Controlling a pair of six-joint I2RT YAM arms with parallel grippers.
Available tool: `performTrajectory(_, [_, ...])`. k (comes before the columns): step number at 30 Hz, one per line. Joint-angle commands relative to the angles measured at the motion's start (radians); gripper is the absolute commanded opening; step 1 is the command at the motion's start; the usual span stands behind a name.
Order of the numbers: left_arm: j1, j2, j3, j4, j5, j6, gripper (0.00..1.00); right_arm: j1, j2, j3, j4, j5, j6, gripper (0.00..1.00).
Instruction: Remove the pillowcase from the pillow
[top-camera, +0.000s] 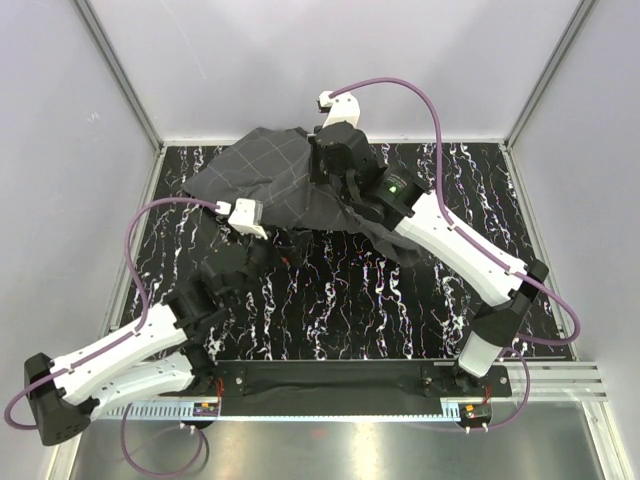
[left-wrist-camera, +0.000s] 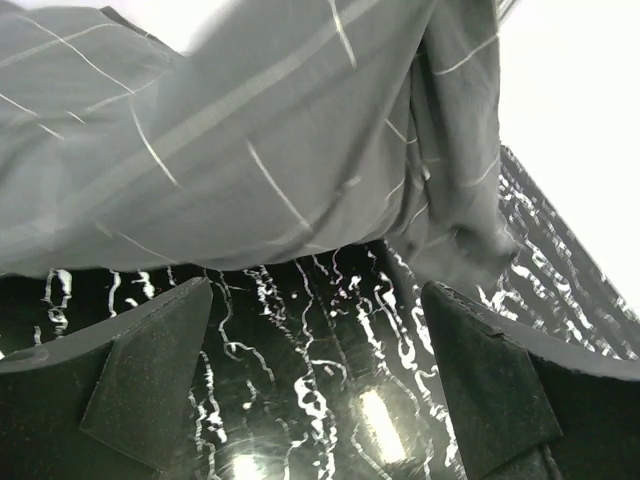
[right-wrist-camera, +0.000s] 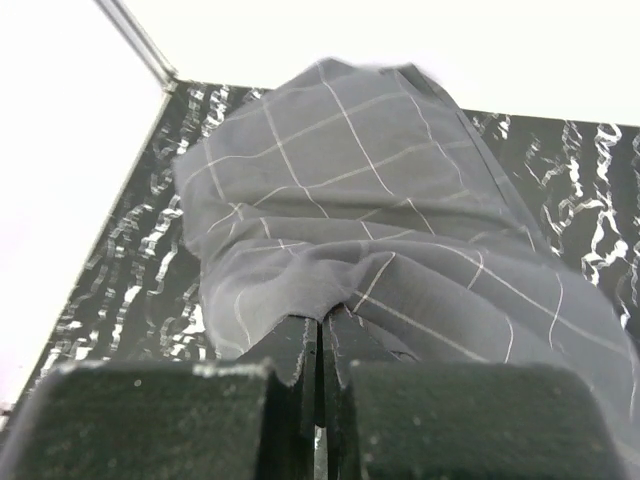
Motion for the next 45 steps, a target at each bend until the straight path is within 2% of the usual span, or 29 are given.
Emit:
performTrajectory(1, [-0.008,0.029,-0.001,0.141,-0.038,-0.070,0.94,0.003,0.000,0.116,0.046,-0.021,-0.007,0.00])
performTrajectory(6, [-0.008,0.139,0.011,0.206,-0.058,-0.125,0.99,0.003,-0.037,0.068,0.075,-0.084,0.040,0.00])
performTrajectory(14, [-0.008,0.221,0.043,0.250,-0.236,-0.167,0.99,0.010,-0.123,-0.058,0.123,-0.200,0.123,0.00])
performTrajectory(22, [-0.006,0.308,0.100,0.175,-0.412,-0.237,0.99,0.085,-0.179,-0.097,0.137,-0.223,0.126,0.00])
performTrajectory(27, [-0.006,0.302,0.080,0.226,-0.463,-0.245,0.99,0.118,-0.210,-0.141,0.134,-0.222,0.135,0.00])
performTrajectory(31, [-0.006,0.296,0.074,0.238,-0.461,-0.224,0.69,0.118,-0.241,-0.189,0.126,-0.199,0.138,0.00])
performTrajectory(32, [-0.006,0.293,0.068,0.244,-0.458,-0.216,0.50,0.118,-0.247,-0.209,0.126,-0.179,0.138,0.00])
performTrajectory(35, [-0.006,0.264,0.043,0.246,-0.444,-0.210,0.23,0.118,-0.267,-0.230,0.117,-0.129,0.126,0.00])
performTrajectory(38, [-0.006,0.189,-0.007,0.255,-0.414,-0.195,0.10,0.115,-0.271,-0.229,0.074,-0.050,0.093,0.00])
performTrajectory(39, [-0.006,0.163,-0.017,0.255,-0.392,-0.182,0.00,0.112,-0.275,-0.227,0.062,-0.036,0.085,0.00])
performTrajectory(45, [-0.005,0.037,-0.041,0.206,-0.340,-0.095,0.00,0.050,-0.294,-0.266,0.054,0.060,0.048,0.03])
